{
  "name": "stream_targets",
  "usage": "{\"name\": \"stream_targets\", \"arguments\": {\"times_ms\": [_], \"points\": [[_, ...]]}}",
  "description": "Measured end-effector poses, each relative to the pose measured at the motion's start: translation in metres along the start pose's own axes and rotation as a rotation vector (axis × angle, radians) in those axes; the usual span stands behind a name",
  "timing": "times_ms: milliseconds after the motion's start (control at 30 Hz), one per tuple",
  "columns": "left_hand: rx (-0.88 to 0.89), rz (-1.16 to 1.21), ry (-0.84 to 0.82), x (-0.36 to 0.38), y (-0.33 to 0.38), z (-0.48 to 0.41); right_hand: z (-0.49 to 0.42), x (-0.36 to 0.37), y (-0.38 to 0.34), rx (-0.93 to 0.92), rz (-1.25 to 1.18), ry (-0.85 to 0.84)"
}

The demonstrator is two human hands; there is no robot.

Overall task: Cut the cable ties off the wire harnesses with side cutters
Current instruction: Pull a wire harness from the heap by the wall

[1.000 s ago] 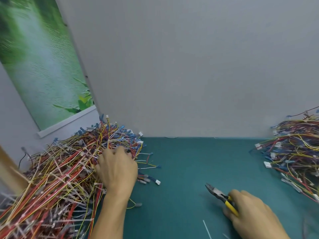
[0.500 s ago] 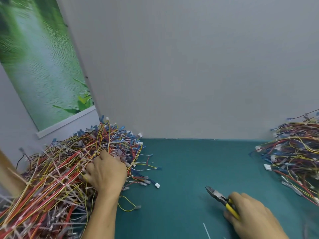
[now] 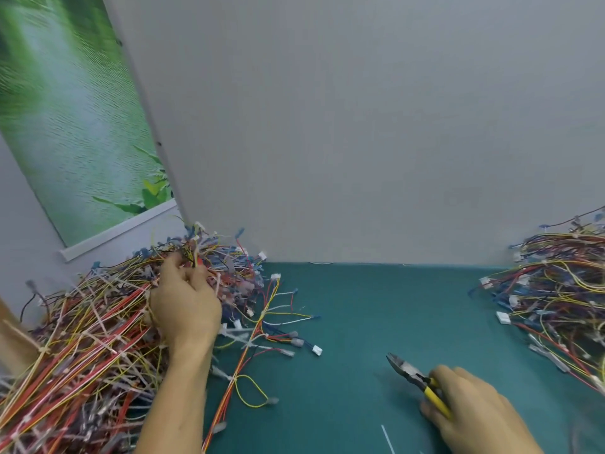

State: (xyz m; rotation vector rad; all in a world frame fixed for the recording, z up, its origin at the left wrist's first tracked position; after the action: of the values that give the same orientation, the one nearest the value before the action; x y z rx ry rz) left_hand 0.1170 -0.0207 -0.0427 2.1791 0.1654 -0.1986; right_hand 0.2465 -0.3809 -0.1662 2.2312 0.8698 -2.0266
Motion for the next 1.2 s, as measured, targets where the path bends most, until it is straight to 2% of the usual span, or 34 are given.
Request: {"name": "stream_targets", "arguments": {"times_ms": [100,133,233,267,333,400,433,533,600,667,767,867,1033,1133,1200], "points": [[0.053,0.218,0.131,-0.020,0.018,-0.001,0.000,0.001,-0.001,0.010,-0.009,-0.017],[0.026,0.226,0.117,-0.018,0.016,0.000,0.000,0.001,-0.001,0.014,-0.012,-0.022],[-0.274,0.431,-0.080,0.011,0.000,0.010,0.000,0.000,0.001,0.017,-0.012,-0.024],[-0.274,0.522,-0.105,0.012,0.009,0.012,0.000,0.000,0.001,0.022,-0.014,-0.024],[-0.078,0.654,-0.112,0.001,0.051,0.014,0.000,0.001,0.002,0.028,-0.017,-0.024],[0.122,0.720,-0.198,-0.002,0.093,0.032,0.000,-0.001,0.001,0.042,-0.037,-0.027],[0.152,0.723,-0.267,0.005,0.104,0.046,0.000,-0.003,0.003,0.056,-0.058,-0.029],[0.072,0.701,-0.523,0.039,0.116,0.095,-0.002,-0.013,0.019,0.157,-0.159,-0.001],[0.068,0.657,-0.647,0.053,0.122,0.120,-0.005,-0.023,0.037,0.266,-0.407,0.086],[0.074,0.633,-0.734,0.062,0.125,0.138,-0.006,-0.025,0.049,0.413,-0.891,0.126],[0.035,0.620,-0.827,0.074,0.123,0.161,-0.007,-0.023,0.040,0.554,-1.513,0.085],[0.031,0.580,-0.905,0.083,0.122,0.183,-0.008,-0.033,0.016,0.531,-1.788,0.013],[0.061,0.484,-1.075,0.093,0.117,0.214,-0.006,-0.038,0.007,0.521,-1.762,0.012],[0.192,0.437,-1.109,0.093,0.123,0.223,-0.003,-0.029,0.013,0.583,-1.624,0.004],[0.279,0.413,-1.146,0.091,0.128,0.229,-0.002,-0.026,0.013,0.600,-1.614,0.001]]}}
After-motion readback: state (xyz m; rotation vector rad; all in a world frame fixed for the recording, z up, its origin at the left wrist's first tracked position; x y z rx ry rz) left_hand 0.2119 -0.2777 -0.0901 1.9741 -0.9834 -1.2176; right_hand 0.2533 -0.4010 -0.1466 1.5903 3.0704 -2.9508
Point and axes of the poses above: each hand's wrist, its own z-axis away from the middle knuckle, its own x-axis out of the palm, y = z × x, the point moved 10 cm from there along -z, towards the middle knuckle, and after that the axes turned 8 degrees about y, right-handed, at the moved point
